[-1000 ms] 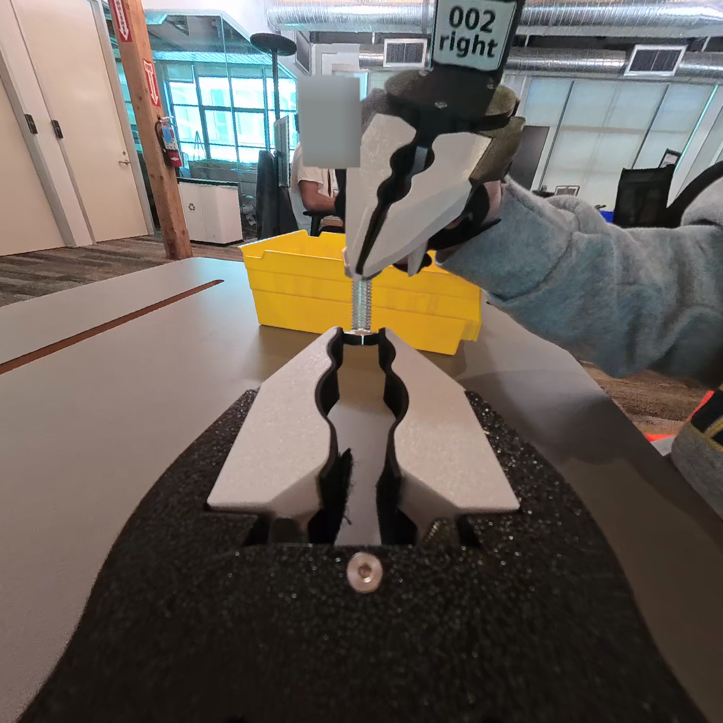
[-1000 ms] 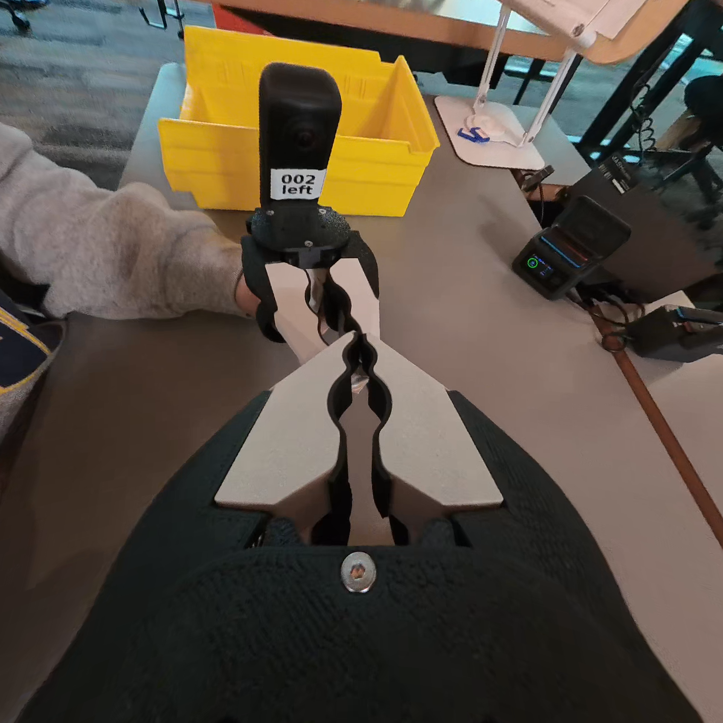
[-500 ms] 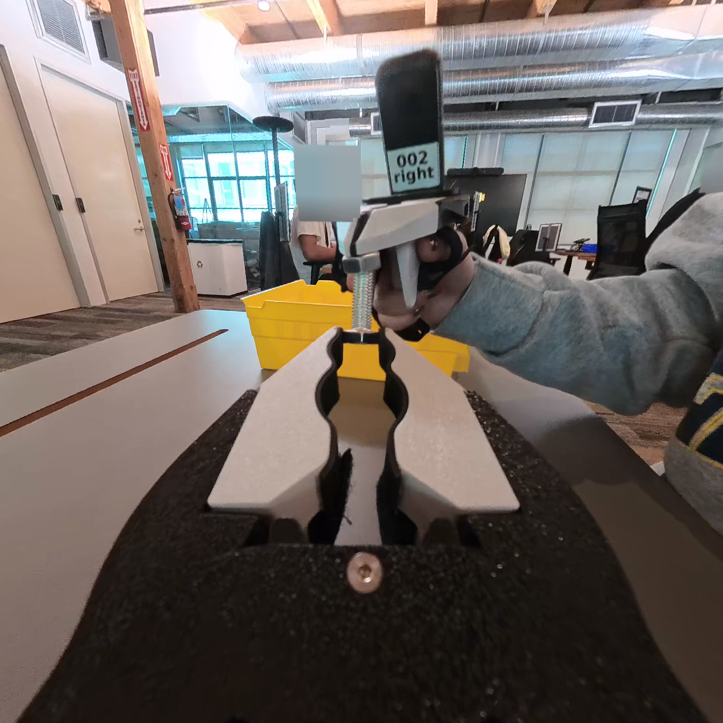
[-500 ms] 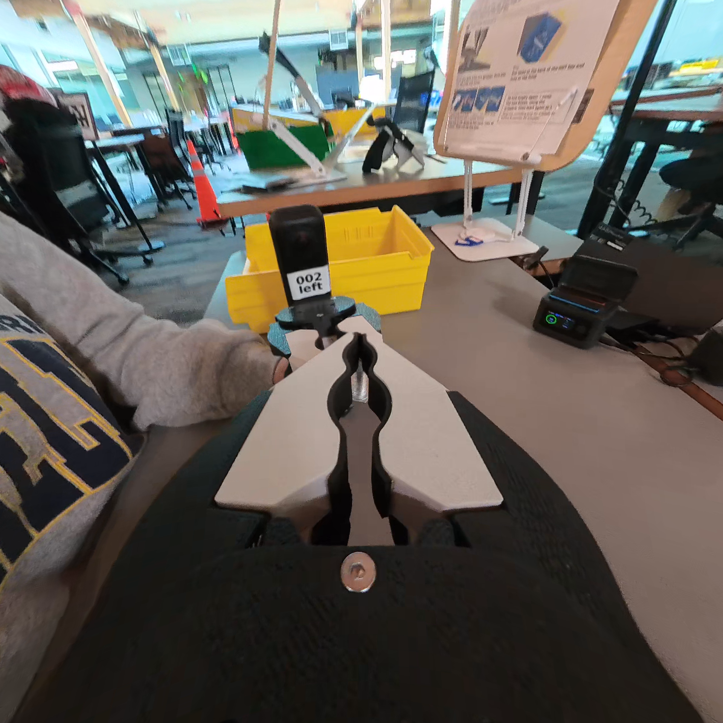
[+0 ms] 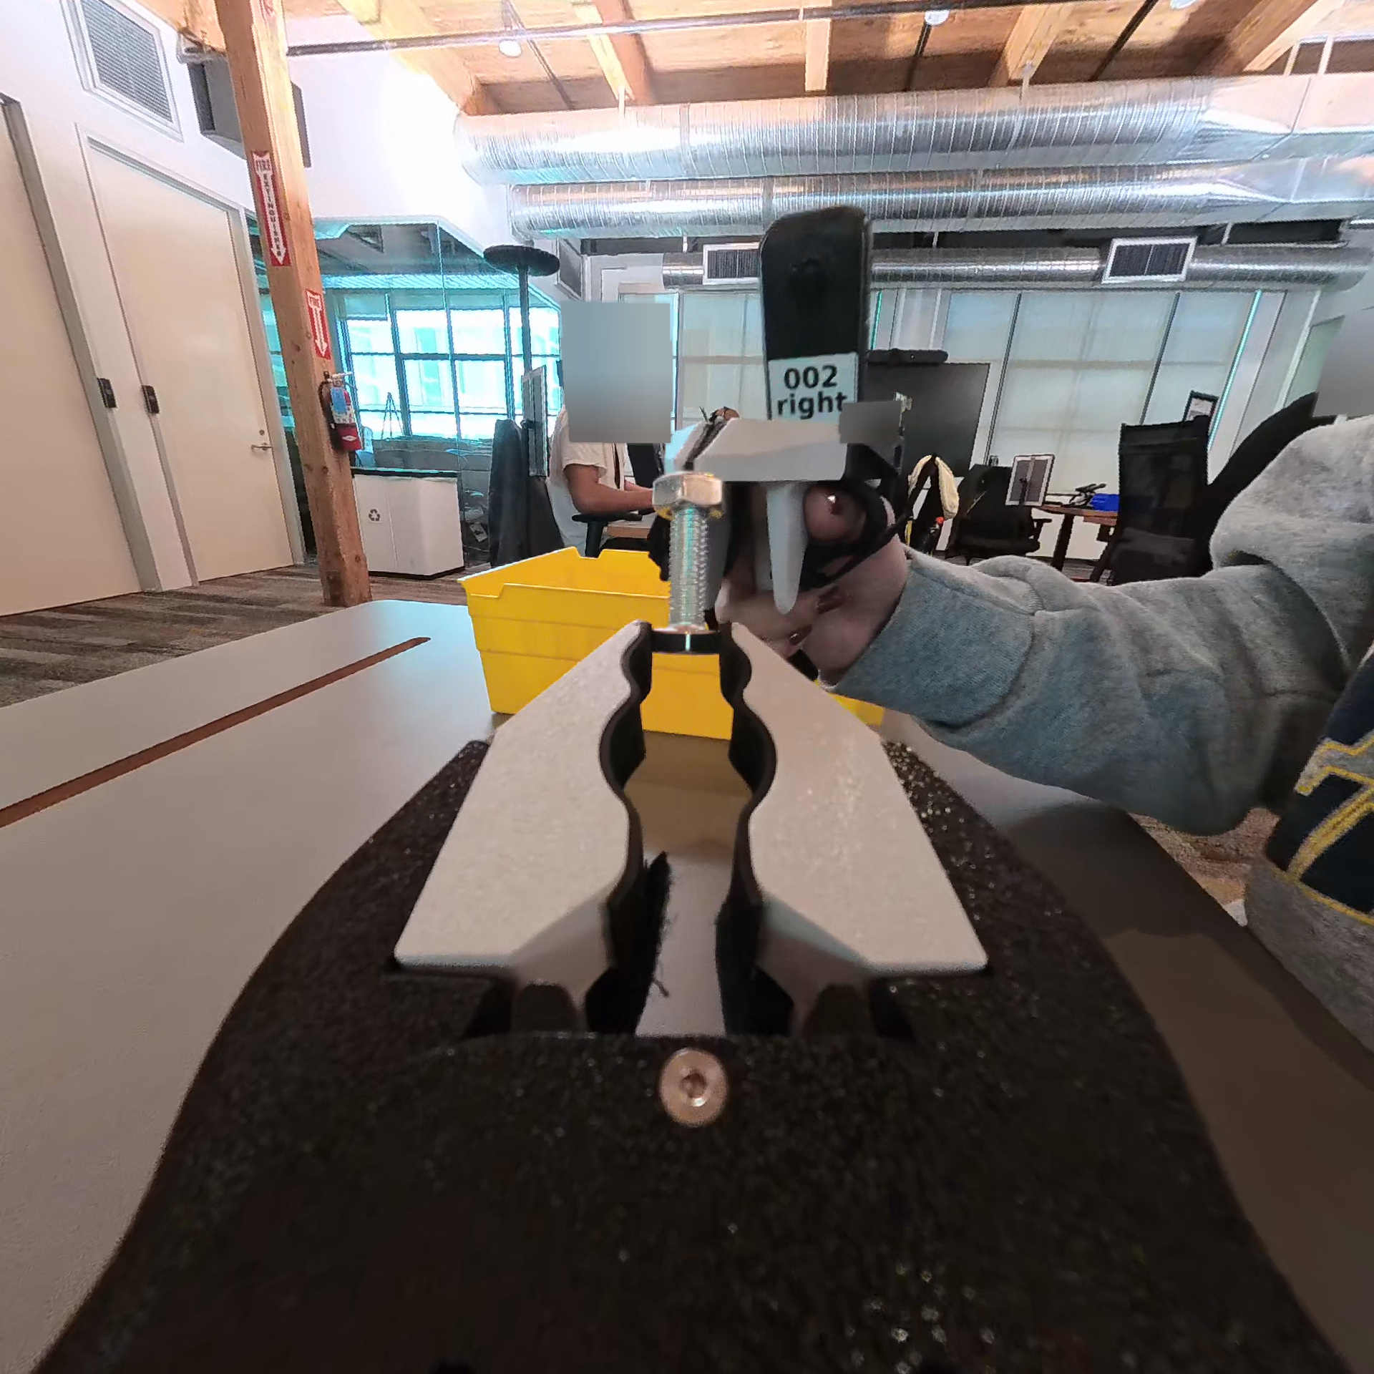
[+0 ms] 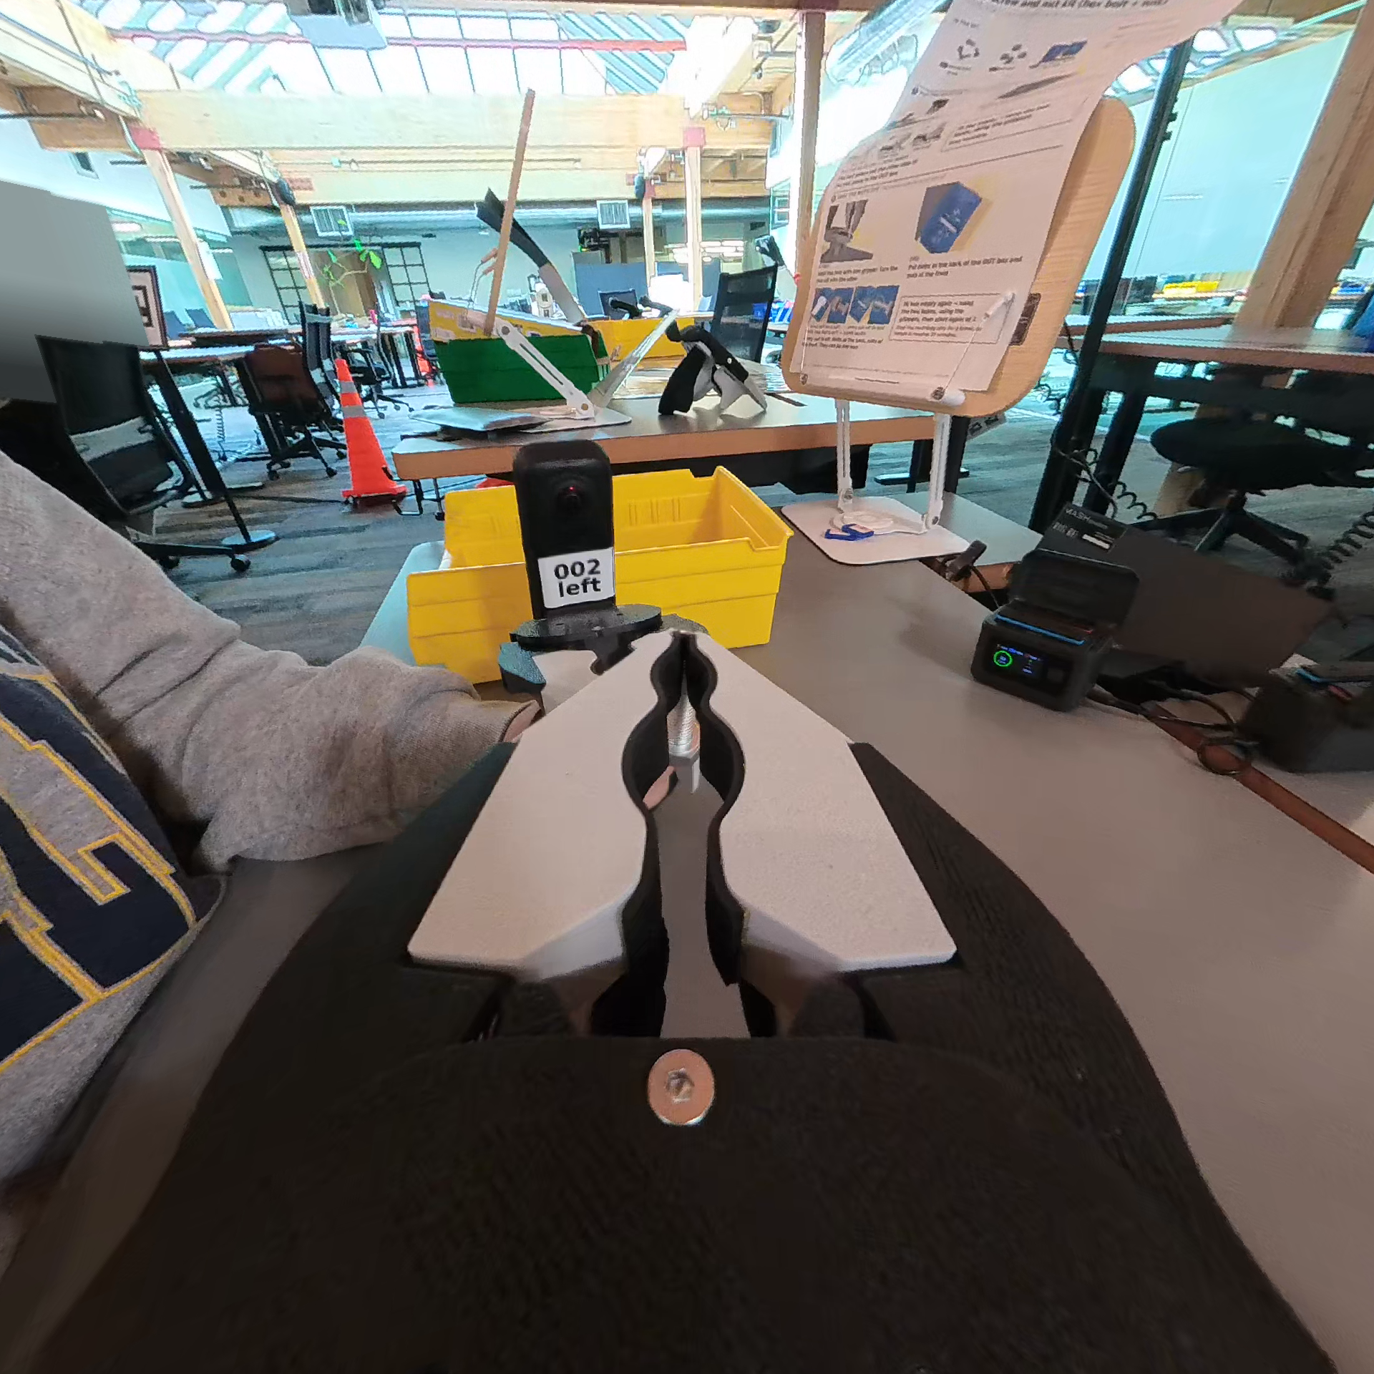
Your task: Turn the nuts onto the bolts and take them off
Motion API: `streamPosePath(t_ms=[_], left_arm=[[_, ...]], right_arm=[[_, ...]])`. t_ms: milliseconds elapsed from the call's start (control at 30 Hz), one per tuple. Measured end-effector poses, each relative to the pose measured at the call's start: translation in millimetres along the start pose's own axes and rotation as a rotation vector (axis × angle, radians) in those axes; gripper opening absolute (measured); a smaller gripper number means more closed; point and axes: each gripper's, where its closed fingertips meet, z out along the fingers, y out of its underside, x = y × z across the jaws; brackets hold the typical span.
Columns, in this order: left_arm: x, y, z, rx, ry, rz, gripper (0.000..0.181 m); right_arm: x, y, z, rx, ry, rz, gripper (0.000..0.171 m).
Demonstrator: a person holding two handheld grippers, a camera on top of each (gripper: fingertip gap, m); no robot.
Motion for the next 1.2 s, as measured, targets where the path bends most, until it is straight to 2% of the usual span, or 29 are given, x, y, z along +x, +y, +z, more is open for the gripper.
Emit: streamPosePath(t_ms=[167, 267, 433, 467, 633, 933, 1067, 1200], left_arm=[[0, 0, 1, 0.002, 0.005, -0.007, 0.016], [0, 1, 1, -0.001, 0.004, -0.008, 0.016], [3, -2, 1, 0.02, 0.029, -0.037, 0.016], [4, -3, 1, 0.029, 0.042, -0.053, 0.016], [6, -4, 1, 0.045, 0.075, -0.101, 0.016], [-6, -8, -6, 0.057, 0.027, -0.111, 0.015], [4, 0, 2, 0.014, 0.071, -0.11, 0.016], [-6, 0, -3, 0.003, 0.011, -0.089, 0.016]], right_arm=[[0, 0, 0, -0.005, 0.011, -0.017, 0.0], [3, -10, -2, 0.059, 0.046, -0.04, 0.0], [-1, -7, 7, 0.084, 0.065, -0.029, 0.055], [-5, -5, 11, 0.084, 0.06, -0.045, 0.059], [-19, 1, 25, 0.095, 0.019, -0.061, 0.063], [-11, 2, 14, 0.127, 0.053, -0.034, 0.063], [-17, 1, 24, 0.131, 0.025, -0.039, 0.063], [-14, 8, 21, 0.12, 0.034, -0.026, 0.067]])
